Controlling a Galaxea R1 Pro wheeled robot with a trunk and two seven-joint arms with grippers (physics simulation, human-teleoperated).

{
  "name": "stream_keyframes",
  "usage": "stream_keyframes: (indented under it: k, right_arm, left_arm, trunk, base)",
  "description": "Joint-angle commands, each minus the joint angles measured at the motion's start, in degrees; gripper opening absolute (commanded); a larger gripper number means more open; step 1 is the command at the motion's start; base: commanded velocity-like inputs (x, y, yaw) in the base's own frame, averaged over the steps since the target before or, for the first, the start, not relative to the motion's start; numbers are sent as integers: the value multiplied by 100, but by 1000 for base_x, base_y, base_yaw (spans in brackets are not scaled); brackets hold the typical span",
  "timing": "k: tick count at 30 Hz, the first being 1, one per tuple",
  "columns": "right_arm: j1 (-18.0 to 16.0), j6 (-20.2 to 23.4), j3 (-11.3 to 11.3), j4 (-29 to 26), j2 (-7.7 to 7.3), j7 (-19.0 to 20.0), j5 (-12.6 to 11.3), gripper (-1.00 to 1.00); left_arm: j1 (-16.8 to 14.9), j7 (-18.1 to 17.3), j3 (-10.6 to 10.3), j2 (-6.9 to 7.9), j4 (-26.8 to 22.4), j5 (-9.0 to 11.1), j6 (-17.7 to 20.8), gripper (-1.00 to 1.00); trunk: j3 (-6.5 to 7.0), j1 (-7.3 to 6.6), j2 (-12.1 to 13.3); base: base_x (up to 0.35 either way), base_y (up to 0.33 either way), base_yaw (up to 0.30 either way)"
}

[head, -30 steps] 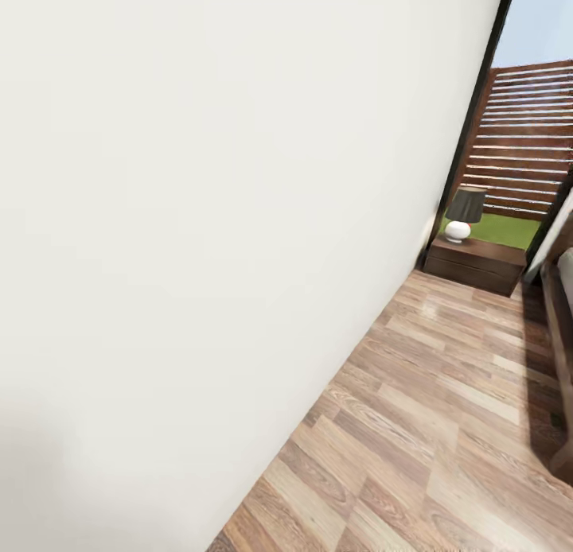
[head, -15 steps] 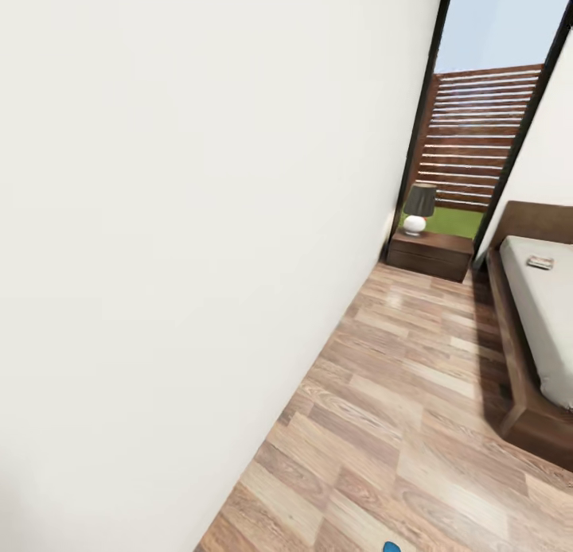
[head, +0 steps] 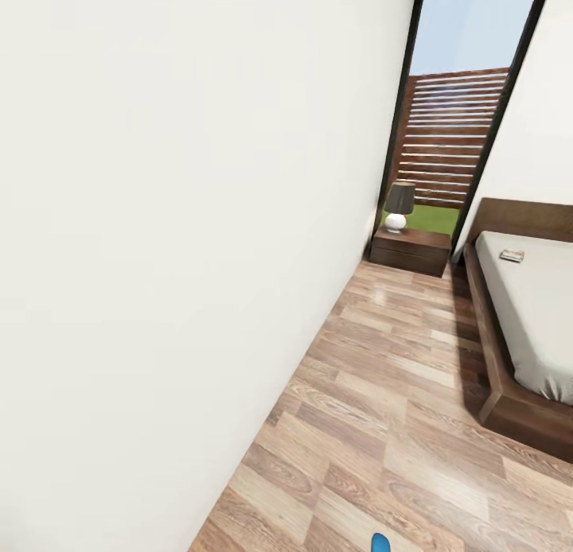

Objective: In the bedroom, move the book from the bed onto either nightstand, and place the two sandals side by side next to the bed.

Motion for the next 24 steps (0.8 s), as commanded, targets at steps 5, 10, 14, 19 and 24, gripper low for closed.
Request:
stream_keyframes:
  k: [5,10,14,19,24]
  right_arm:
    - [-4,-1,-12,8,0,36,-36,100]
    - [-4,-1,-12,8,-9,36,-36,100]
    - [-4,-1,-12,8,-11,36,-36,100]
    - [-2,0,-12,8,-9,36,-36,100]
    - [-3,-1,-12,8,-6,36,-36,100]
  left_arm:
    - [-1,-1,0,-2,-1,1,-13,100]
    - [-1,-1,-1,-2,-1,1,-13,100]
    - [-1,-1,-1,-2,-1,1,-13,100]
    - [-1,-1,-1,-2,-1,1,-13,100]
    - [-1,-1,-1,0,-1,1,-13,100]
  trunk:
    - [-5,0,-2]
    - [-5,0,-2]
    - [-5,0,-2]
    - [-5,0,-2]
    - [-5,0,-2]
  base:
    - [0,0,-7]
    - [0,0,-156]
    - [0,0,-265]
    - [0,0,-280]
    - [0,0,-282]
